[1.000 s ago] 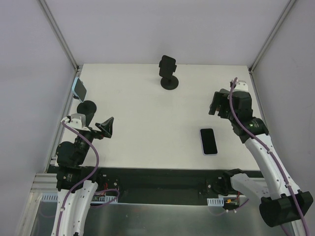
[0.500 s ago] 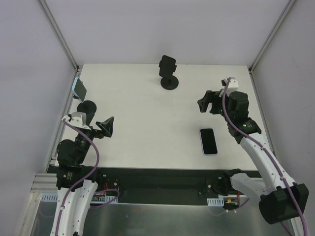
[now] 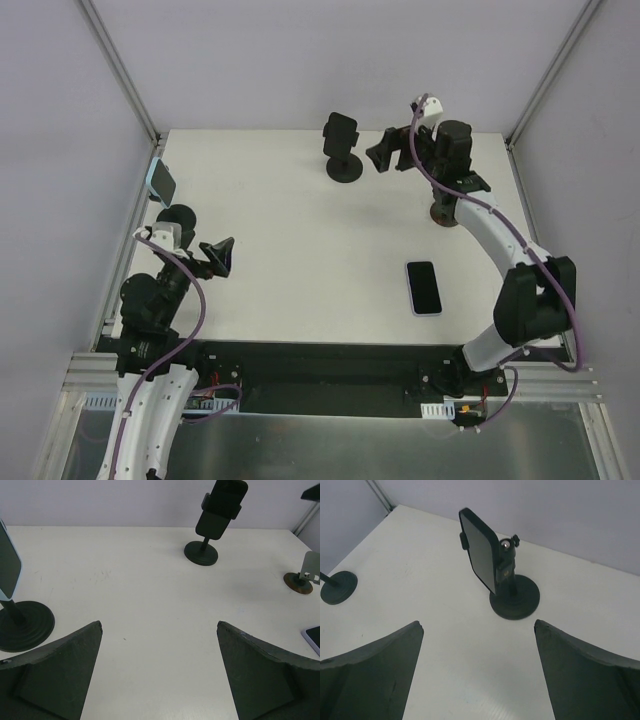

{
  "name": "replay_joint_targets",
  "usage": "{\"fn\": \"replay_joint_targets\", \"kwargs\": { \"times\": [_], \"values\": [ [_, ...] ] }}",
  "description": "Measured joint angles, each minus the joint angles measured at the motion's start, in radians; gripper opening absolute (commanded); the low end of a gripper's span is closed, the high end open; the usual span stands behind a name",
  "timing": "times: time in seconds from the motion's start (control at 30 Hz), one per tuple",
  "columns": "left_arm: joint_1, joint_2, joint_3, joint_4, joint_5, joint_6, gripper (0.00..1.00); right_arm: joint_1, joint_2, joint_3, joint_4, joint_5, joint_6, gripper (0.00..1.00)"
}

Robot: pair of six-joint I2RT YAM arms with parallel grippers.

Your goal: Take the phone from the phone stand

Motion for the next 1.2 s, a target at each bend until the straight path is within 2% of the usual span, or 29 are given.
{"fn": "replay_joint_targets", "kwargs": {
  "times": [0.33,0.7,0.8,0.87,0.9,0.97,1.0,1.07,1.1,1.2],
  "values": [
    [0.001,0.085,0.008,0.0,0.0,0.018,0.96,0.002,0.363,0.353,0.042,-0.124,-0.037,0.99],
    [0.003,0.155,0.011,0.0,0.0,0.021,0.95,0.013,0.604,0.616,0.01,-0.193,-0.064,0.81],
    [0.003,0.166,0.011,0.0,0.001,0.021,0.95,0.024,0.646,0.666,-0.016,-0.208,-0.078,0.71],
    [0.003,0.17,0.011,-0.001,0.002,0.021,0.95,0.033,0.666,0.691,-0.028,-0.211,-0.086,0.61],
    [0.004,0.171,0.011,0.0,0.002,0.021,0.95,0.038,0.674,0.702,-0.035,-0.212,-0.091,0.5],
    [0.009,0.171,0.011,0.0,0.003,0.021,0.95,0.047,0.687,0.721,-0.049,-0.216,-0.097,0.4],
    [0.01,0.172,0.011,-0.001,0.003,0.021,0.95,0.049,0.688,0.724,-0.053,-0.216,-0.105,0.31],
    [0.01,0.171,0.011,0.0,0.003,0.021,0.95,0.055,0.689,0.726,-0.059,-0.215,-0.109,0.22],
    [0.01,0.171,0.011,0.0,0.004,0.021,0.95,0.056,0.689,0.727,-0.061,-0.216,-0.109,0.14],
    [0.01,0.167,0.011,-0.001,0.006,0.022,0.95,0.059,0.687,0.725,-0.06,-0.207,-0.127,0.07]
  ]
}}
